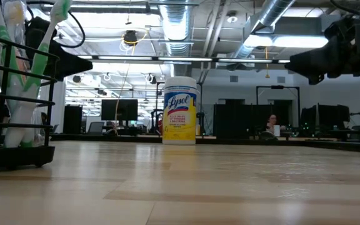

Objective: Pick & Place toothbrushing station
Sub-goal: Return to Home Position

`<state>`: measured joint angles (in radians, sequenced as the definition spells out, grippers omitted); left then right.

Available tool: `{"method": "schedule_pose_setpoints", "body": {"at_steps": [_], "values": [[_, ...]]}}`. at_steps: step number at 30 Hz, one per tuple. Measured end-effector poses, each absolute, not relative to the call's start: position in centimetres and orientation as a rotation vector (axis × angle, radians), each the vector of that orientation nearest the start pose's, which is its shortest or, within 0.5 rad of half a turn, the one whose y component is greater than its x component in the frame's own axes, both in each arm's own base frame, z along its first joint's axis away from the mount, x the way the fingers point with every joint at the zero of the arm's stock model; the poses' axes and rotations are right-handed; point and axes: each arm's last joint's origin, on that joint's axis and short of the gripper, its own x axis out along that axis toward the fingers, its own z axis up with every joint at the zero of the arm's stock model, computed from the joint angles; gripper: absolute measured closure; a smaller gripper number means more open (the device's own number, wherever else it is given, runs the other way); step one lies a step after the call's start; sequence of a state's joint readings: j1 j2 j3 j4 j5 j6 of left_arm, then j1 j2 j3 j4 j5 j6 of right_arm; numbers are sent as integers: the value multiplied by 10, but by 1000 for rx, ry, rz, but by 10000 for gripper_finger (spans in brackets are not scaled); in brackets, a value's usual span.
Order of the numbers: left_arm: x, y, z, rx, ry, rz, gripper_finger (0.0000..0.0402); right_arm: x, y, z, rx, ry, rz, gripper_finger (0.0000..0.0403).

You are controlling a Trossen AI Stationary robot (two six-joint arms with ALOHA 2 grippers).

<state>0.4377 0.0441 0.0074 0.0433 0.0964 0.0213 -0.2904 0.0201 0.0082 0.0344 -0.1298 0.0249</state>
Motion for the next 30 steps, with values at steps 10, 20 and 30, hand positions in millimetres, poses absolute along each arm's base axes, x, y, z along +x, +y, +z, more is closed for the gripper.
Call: {"method": "schedule_pose_setpoints", "body": {"at_steps": [10, 20, 30], "values": [[94, 41, 168, 22, -9, 337, 318, 96, -24, 167, 85, -15, -154, 246], [95, 39, 171, -92, -57, 246, 319, 97, -19, 167, 167, -19, -81, 246], [98, 23, 183, -223, -170, 12, 321, 98, 2, 178, 214, -98, 215, 246]]}}
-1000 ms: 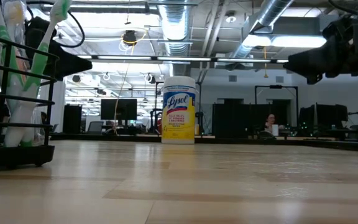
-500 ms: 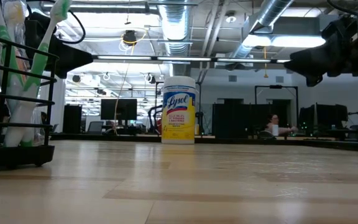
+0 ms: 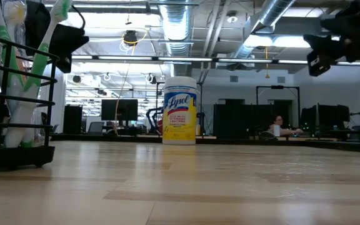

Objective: Pick & Place toothbrushing station
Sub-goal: Return to Home Position

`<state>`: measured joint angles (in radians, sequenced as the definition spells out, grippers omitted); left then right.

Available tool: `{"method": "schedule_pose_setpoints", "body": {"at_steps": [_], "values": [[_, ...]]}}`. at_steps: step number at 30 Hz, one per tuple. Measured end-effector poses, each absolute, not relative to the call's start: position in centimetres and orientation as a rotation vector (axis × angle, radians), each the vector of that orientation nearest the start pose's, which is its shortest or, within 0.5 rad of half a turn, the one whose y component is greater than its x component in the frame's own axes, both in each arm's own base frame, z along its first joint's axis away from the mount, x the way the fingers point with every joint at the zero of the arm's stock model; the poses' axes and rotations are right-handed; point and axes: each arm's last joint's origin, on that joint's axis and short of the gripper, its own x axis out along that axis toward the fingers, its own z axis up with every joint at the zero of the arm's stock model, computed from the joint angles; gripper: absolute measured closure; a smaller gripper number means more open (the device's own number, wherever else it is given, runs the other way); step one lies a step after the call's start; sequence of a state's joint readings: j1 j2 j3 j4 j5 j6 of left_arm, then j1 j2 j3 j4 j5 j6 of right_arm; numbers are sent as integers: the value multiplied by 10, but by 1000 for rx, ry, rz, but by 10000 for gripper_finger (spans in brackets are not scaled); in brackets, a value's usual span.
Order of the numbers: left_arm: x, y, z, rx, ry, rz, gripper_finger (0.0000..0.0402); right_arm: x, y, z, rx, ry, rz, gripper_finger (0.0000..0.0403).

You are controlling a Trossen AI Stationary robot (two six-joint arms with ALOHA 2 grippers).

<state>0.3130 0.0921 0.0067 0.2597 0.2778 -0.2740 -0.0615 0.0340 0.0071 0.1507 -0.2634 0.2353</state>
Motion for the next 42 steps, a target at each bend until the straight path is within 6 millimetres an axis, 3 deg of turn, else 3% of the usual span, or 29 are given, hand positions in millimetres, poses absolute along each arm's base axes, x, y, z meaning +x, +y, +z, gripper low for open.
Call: {"method": "schedule_pose_setpoints", "body": {"at_steps": [10, 25, 42], "values": [[108, 23, 172, -133, -56, 185, 321, 99, 10, 167, 217, 12, 207, 246], [120, 25, 152, -228, 138, 204, 321, 98, 12, 167, 217, 14, 228, 246], [121, 26, 150, -231, 156, 206, 321, 99, 12, 167, 217, 15, 228, 246]]}}
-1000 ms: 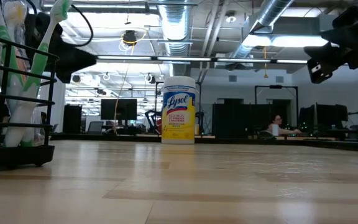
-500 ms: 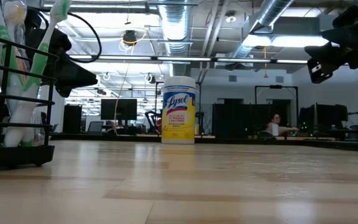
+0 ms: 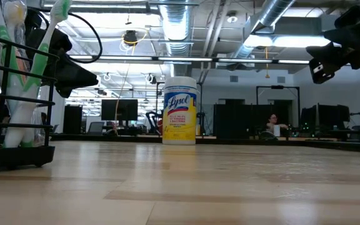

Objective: Pick & Place toothbrushing station
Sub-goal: Return to Home Position

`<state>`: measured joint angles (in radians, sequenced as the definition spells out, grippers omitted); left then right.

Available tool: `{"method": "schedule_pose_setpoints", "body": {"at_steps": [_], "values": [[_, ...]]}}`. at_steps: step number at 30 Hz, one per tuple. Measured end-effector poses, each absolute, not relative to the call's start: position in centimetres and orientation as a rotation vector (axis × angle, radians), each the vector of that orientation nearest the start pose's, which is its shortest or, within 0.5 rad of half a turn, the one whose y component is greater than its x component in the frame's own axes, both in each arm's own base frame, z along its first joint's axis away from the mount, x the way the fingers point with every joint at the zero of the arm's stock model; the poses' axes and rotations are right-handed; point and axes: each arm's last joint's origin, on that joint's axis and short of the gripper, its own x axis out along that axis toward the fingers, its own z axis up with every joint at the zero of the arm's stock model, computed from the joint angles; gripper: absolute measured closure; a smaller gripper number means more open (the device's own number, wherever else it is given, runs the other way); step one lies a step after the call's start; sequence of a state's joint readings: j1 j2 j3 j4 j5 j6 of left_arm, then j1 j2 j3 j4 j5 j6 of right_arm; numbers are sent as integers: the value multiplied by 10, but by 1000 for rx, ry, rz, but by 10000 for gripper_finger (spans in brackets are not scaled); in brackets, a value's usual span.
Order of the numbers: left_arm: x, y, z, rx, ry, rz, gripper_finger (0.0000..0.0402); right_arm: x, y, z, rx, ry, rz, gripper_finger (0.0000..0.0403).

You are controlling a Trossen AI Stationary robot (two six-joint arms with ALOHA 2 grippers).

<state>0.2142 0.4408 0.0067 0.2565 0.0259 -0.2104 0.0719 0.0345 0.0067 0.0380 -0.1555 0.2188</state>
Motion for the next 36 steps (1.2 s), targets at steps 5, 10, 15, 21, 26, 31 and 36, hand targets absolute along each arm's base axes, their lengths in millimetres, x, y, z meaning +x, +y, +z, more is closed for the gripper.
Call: {"method": "schedule_pose_setpoints", "body": {"at_steps": [5, 10, 15, 21, 26, 31, 36], "values": [[121, 26, 151, -230, 154, 205, 321, 99, 12, 167, 217, 15, 228, 246], [120, 25, 154, -227, 119, 202, 321, 99, 12, 167, 217, 15, 228, 246], [120, 25, 154, -227, 124, 203, 321, 99, 12, 167, 217, 15, 228, 246], [120, 25, 154, -227, 122, 202, 321, 99, 12, 167, 217, 15, 228, 246], [120, 25, 154, -226, 116, 202, 321, 99, 12, 167, 217, 15, 228, 246], [120, 25, 155, -226, 116, 201, 321, 99, 12, 167, 217, 16, 228, 246], [120, 25, 155, -226, 115, 202, 321, 99, 12, 167, 217, 16, 228, 246]]}}
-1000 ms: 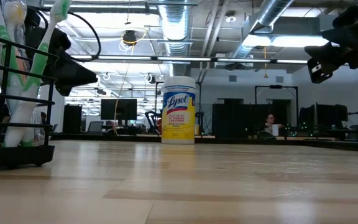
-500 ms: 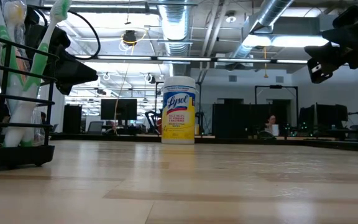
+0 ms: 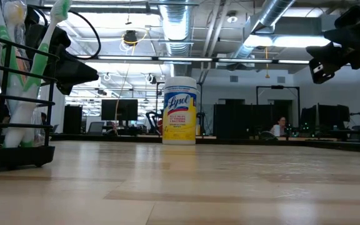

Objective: Pick & Place toothbrushing station
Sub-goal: Return to Home Position

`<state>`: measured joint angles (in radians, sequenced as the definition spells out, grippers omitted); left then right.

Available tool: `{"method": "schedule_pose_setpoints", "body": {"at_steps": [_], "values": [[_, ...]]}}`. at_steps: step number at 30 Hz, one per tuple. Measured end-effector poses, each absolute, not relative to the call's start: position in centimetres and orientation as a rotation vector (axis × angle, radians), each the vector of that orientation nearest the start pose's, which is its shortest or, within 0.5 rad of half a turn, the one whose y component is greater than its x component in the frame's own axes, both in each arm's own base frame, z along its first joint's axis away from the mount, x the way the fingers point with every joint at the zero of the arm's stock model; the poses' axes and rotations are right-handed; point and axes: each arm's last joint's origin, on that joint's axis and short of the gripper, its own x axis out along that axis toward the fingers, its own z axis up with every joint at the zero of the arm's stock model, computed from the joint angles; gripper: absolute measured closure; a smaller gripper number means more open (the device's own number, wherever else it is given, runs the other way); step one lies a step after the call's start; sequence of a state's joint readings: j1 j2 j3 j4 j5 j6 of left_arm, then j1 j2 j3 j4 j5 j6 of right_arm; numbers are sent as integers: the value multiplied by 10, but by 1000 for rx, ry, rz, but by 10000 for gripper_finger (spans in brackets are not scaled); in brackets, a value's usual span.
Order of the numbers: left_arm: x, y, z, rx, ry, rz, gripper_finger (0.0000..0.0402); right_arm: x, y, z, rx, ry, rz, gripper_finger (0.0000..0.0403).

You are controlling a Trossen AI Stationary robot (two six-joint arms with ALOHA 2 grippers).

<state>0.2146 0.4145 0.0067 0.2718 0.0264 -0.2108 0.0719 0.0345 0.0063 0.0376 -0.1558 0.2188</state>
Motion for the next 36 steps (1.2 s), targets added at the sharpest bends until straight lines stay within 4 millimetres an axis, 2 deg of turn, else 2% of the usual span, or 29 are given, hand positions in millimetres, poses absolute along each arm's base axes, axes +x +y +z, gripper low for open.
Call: {"method": "schedule_pose_setpoints", "body": {"at_steps": [36], "values": [[120, 25, 157, -223, 90, 199, 321, 98, 12, 167, 217, 15, 228, 246]]}}
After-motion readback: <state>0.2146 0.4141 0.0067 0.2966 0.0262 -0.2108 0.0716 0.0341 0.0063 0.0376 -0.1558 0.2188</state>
